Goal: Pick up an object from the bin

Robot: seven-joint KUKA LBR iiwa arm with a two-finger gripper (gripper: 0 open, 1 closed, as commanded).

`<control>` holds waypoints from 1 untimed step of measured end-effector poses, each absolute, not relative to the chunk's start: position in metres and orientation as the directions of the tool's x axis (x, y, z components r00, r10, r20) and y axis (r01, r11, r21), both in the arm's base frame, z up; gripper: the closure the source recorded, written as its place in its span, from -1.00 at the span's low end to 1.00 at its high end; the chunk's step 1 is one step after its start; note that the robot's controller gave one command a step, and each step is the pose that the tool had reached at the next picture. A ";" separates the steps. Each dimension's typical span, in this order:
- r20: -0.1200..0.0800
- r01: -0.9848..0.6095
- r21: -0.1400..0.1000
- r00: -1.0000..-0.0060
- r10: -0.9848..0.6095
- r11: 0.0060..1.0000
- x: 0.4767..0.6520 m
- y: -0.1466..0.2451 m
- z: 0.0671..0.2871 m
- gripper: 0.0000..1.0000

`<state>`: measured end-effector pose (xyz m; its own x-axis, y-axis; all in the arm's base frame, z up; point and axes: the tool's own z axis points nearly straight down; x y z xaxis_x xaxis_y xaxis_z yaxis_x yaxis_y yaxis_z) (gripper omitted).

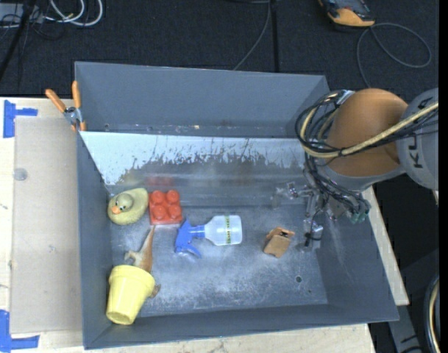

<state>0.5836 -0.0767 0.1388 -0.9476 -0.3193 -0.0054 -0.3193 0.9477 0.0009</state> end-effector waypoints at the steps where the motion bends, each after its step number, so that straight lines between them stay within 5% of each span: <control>1: -0.002 -0.303 0.003 -0.953 -0.303 0.953 0.573 -0.065 0.125 -1.00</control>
Offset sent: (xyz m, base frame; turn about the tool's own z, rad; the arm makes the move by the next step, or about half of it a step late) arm -0.0039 -0.0003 -0.0164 0.3091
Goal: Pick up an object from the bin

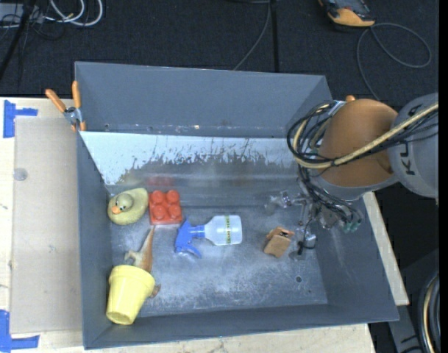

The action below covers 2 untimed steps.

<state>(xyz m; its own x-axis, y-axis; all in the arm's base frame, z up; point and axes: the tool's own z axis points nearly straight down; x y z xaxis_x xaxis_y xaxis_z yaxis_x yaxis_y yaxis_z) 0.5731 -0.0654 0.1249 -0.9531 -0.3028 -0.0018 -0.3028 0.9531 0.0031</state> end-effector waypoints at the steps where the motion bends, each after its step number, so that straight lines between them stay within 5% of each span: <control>1: -0.005 -0.018 0.005 -1.000 -0.018 1.000 0.580 -0.075 0.123 1.00; 2: -0.005 -0.019 0.004 -1.000 -0.019 1.000 0.580 -0.075 0.123 1.00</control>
Offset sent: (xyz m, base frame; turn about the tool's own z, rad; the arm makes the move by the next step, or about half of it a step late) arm 0.0000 0.0000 0.0000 0.0000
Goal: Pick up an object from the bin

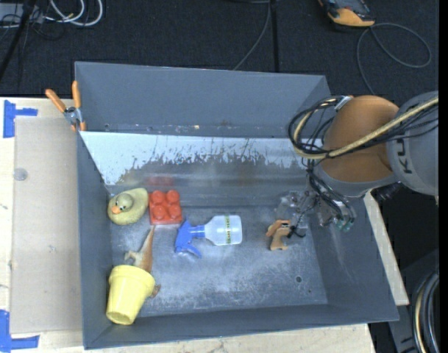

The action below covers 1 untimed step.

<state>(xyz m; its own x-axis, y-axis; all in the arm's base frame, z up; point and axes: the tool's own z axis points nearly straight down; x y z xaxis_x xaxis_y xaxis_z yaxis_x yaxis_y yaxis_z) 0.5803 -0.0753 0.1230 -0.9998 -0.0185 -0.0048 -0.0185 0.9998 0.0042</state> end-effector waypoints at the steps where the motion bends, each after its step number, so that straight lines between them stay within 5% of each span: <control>1: -0.007 -0.058 0.004 -0.998 -0.058 0.998 0.590 -0.073 0.321 1.00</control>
Offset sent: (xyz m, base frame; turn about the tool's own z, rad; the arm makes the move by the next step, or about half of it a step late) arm 0.0000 0.0000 0.0000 0.0000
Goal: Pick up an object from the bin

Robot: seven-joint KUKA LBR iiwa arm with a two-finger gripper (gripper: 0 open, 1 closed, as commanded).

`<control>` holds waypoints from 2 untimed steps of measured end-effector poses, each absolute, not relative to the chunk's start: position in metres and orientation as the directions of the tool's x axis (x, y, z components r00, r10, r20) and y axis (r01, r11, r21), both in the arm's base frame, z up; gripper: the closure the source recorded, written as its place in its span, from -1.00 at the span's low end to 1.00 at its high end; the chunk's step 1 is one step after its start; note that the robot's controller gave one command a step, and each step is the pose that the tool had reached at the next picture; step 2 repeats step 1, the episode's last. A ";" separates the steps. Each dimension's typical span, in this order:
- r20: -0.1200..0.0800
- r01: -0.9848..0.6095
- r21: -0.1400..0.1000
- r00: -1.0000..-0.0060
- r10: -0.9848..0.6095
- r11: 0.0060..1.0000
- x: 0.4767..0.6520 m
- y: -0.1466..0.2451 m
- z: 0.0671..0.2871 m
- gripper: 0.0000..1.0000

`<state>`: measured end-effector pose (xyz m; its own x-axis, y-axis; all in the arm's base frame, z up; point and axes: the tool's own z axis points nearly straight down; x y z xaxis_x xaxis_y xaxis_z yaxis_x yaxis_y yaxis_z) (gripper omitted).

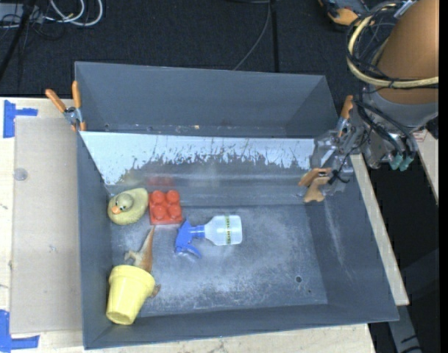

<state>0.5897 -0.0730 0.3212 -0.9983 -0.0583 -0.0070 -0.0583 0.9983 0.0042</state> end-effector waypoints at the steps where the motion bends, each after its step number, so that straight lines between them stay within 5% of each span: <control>1: -0.007 -0.059 0.004 -0.998 -0.059 0.998 0.590 -0.073 0.322 1.00; 2: -0.007 -0.059 0.004 -0.998 -0.059 0.998 0.590 -0.073 0.322 1.00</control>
Offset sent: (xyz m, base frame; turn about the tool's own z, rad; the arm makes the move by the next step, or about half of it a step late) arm 0.0000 0.0000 0.0000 0.0000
